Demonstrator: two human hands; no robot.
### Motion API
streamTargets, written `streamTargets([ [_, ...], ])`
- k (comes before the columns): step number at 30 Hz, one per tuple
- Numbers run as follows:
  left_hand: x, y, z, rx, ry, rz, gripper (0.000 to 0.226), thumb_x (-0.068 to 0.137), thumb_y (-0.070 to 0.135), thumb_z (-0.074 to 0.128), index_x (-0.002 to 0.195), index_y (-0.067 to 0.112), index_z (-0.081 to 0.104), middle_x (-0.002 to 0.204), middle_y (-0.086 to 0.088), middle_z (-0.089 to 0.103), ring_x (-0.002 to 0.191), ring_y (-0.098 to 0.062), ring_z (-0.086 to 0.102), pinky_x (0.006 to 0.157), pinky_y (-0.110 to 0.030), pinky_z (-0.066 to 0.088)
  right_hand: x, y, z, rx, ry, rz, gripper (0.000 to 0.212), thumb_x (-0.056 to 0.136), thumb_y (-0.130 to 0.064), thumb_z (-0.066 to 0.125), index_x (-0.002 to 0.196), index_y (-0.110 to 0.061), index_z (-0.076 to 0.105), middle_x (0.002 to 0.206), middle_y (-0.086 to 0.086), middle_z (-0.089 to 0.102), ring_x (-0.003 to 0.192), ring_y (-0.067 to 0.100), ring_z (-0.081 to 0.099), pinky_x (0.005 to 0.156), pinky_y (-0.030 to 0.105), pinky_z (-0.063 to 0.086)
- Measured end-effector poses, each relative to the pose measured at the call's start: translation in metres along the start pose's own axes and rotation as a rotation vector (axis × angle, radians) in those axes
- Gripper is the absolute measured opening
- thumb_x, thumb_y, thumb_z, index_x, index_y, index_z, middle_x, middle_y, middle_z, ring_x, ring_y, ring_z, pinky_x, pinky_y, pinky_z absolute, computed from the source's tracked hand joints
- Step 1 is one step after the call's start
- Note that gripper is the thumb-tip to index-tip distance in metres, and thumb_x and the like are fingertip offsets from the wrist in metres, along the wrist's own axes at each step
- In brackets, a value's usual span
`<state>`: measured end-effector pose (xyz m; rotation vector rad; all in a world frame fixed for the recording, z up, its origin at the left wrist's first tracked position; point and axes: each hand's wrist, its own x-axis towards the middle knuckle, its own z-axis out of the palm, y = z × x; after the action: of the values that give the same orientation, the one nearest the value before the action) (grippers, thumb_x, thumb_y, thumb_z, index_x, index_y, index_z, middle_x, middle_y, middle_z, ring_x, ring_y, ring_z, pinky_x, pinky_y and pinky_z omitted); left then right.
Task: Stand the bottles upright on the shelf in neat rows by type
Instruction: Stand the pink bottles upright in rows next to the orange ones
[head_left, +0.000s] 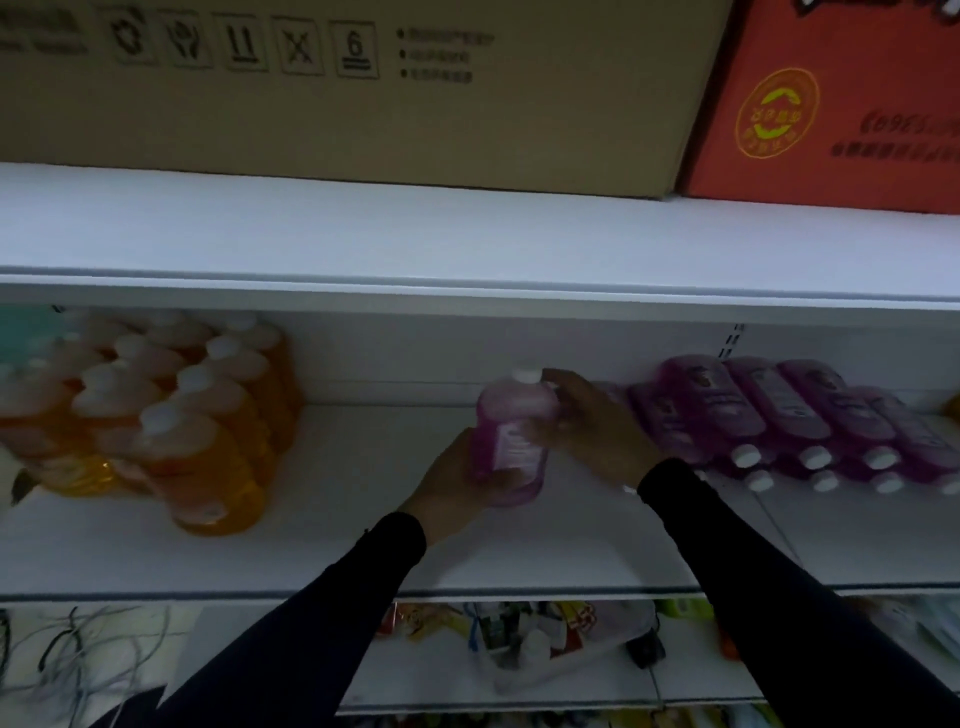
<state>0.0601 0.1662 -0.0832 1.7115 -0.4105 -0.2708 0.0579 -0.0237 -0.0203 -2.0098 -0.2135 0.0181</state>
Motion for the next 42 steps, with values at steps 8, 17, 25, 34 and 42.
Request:
streamTargets([
  [8,-0.007,-0.028,-0.016,0.256,0.32,-0.068,0.048,0.075,0.035,0.077,0.118,0.029,0.056,0.116,0.013,0.061,0.104,-0.008,0.058,0.082,-0.019,0.043,0.022,0.021,0.041,-0.033,0.012,-0.058,0.064,0.063,-0.044,0.086,0.117,-0.026,0.058,0.107,-0.01,0.067,0.097,0.009,0.067,0.08,0.026,0.055],
  [17,-0.014,-0.034,-0.02,0.42,0.09,-0.103,0.063,0.088,0.036,0.065,0.14,0.048,0.031,0.145,0.019,0.041,0.133,-0.005,0.04,0.103,-0.017,0.03,0.051,0.006,0.059,-0.083,0.146,-0.007,0.055,0.065,-0.021,0.081,0.111,-0.031,0.052,0.108,-0.005,0.056,0.099,0.013,0.056,0.081,0.022,0.043],
  [25,0.005,-0.017,-0.028,0.379,0.138,0.011,0.073,0.07,0.032,0.077,0.134,0.039,0.042,0.122,0.018,0.051,0.1,0.014,0.046,0.079,0.001,0.033,0.061,-0.004,0.014,-0.233,-0.25,-0.04,0.077,0.073,-0.006,0.073,0.13,-0.044,0.04,0.131,-0.003,0.048,0.101,0.006,0.053,0.072,0.008,0.043],
  [34,0.002,-0.034,-0.038,0.906,0.108,-0.043,0.071,0.094,0.047,0.052,0.151,0.015,0.025,0.153,-0.008,0.035,0.138,-0.022,0.035,0.111,-0.024,0.025,0.035,0.045,0.036,-0.215,0.023,-0.033,0.089,0.051,-0.058,0.079,0.127,-0.039,0.037,0.117,-0.007,0.062,0.105,0.014,0.062,0.091,0.033,0.052],
  [42,-0.026,-0.085,-0.058,1.198,0.077,-0.192,0.085,0.085,0.079,0.011,0.154,0.03,0.004,0.163,0.001,-0.004,0.148,-0.018,-0.005,0.115,-0.035,-0.01,0.087,0.054,0.041,-0.216,0.178,-0.048,0.08,0.069,-0.019,0.084,0.138,-0.014,0.043,0.126,0.014,0.051,0.113,0.03,0.055,0.096,0.043,0.048],
])
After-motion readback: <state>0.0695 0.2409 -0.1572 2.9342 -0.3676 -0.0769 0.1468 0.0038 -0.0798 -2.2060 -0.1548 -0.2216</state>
